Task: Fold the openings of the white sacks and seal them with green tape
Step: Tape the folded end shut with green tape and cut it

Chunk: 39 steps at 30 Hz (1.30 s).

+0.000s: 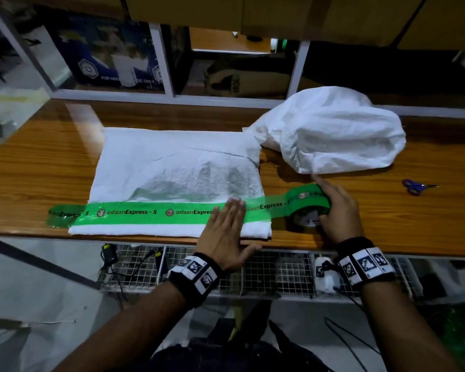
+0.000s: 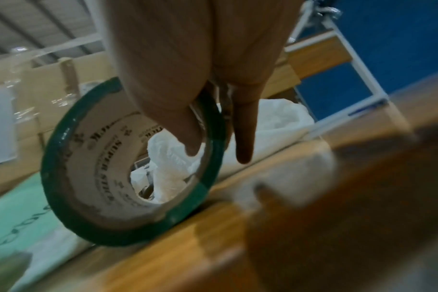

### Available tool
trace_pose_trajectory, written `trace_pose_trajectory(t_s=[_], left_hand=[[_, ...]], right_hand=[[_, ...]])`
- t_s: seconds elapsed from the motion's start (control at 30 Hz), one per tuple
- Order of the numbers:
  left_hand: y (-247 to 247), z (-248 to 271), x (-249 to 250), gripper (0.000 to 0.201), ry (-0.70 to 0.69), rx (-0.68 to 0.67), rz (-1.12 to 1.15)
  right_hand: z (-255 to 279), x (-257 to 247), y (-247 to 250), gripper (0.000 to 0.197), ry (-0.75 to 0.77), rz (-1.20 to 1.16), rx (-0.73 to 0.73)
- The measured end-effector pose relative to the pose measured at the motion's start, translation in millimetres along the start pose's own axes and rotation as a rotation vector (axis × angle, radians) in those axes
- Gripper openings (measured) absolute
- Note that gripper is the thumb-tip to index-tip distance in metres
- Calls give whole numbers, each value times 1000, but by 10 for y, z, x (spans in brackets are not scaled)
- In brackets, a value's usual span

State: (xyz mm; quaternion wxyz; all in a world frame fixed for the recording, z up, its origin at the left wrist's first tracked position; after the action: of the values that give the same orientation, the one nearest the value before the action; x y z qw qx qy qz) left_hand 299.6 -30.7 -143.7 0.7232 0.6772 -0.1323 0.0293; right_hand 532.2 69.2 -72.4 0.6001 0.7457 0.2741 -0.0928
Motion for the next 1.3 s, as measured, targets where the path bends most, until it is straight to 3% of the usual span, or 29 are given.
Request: trace_pose_trajectory(t_s=[0.23, 0.53, 0.6, 0.73, 0.83, 1.03, 1.17, 1.3], left_hand=[[-120, -73, 99, 101, 34, 26, 35], [-97, -79, 84, 99, 46, -11, 58], [-59, -103, 133, 100, 60, -16, 63], [-81, -214, 271, 97, 34, -30, 70], [-161, -226, 270, 97, 28, -33, 20], [-172, -217, 270, 102, 11, 4, -5], [-190, -240, 267, 104, 9, -20, -13], [-186, -253, 264, 101, 27, -37, -16]], right_hand=[[-105, -12, 69, 100, 65, 47, -56], [-9, -9, 172, 109, 217, 403, -65], [1, -16, 173, 112, 199, 357, -30], [101, 181, 175, 115, -43, 18, 47], [156, 169, 121, 113, -10, -24, 68], [-21, 238, 299, 106, 145, 267, -50], [-19, 504, 337, 107, 173, 435, -89], [-39, 362, 340, 100, 166, 601, -117]])
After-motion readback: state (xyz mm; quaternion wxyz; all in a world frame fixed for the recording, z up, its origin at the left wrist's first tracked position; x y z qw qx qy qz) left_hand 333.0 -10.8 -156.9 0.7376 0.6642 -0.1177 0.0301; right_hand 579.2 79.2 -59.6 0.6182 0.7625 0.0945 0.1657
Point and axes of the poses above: each hand's wrist, its own z-axis away from the middle knuckle, its own y-axis out of the back of the hand, x = y × z, the point moved 9 cm from there along -z, towards the middle knuckle, and after that the axes turned 5 degrees about z, right-handed, at the moved point
